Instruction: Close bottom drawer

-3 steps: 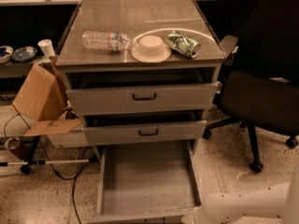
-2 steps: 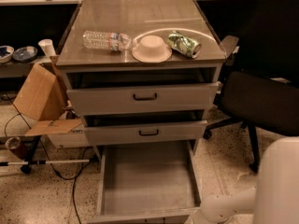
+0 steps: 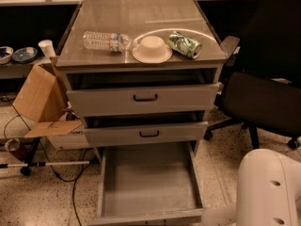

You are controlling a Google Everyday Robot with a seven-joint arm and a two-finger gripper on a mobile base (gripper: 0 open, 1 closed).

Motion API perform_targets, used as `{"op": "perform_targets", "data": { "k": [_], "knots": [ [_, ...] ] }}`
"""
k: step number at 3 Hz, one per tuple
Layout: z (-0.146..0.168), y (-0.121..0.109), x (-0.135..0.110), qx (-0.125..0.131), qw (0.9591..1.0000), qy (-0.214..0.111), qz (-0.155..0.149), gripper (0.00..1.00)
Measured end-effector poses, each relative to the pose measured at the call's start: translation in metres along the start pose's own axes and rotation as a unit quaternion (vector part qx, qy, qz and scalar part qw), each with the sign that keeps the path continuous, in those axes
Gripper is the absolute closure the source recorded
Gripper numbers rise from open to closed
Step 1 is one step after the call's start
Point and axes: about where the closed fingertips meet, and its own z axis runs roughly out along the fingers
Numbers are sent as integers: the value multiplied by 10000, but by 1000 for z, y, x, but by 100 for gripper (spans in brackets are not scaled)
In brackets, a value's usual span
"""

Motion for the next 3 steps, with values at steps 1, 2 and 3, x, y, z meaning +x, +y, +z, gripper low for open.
{"op": "perform_targets", "data": {
  "k": [1,2,3],
  "knots": [
    [7,-17,-5,201,9998,-15,-68,100],
    [-4,-40,-52,512,9973,-203,-477,96],
    [-11,-52,-94,656,9940,-302,-823,73]
  ]
}}
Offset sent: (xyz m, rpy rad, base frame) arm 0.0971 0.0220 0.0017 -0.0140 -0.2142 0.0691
